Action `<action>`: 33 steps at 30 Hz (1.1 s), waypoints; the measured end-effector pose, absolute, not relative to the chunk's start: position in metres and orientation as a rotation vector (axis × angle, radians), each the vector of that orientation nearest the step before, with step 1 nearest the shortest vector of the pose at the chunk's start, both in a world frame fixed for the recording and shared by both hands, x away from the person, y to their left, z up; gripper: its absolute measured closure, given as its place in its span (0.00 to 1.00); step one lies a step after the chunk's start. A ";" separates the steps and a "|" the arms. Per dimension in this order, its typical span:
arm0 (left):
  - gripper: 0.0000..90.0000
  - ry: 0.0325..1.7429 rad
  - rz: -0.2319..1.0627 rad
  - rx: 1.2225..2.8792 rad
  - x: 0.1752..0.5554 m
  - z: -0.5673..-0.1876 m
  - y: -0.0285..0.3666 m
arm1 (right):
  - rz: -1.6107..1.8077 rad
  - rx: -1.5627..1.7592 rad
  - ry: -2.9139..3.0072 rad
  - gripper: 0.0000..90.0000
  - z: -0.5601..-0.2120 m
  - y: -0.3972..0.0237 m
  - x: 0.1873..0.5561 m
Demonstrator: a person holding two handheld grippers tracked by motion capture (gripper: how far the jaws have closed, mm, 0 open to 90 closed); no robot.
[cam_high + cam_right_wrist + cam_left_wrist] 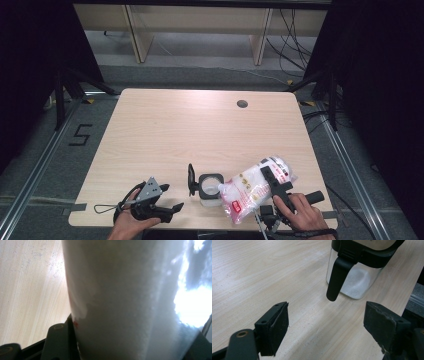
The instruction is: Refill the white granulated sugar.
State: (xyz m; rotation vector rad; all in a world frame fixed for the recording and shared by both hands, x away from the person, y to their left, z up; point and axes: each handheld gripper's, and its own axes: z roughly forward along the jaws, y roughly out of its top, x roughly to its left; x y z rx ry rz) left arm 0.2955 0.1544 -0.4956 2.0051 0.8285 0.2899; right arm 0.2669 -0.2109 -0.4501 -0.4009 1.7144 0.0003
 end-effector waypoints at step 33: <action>0.22 0.825 0.297 2.006 0.296 -0.495 0.155 | -0.003 -0.417 1.723 0.47 -0.447 -0.210 0.267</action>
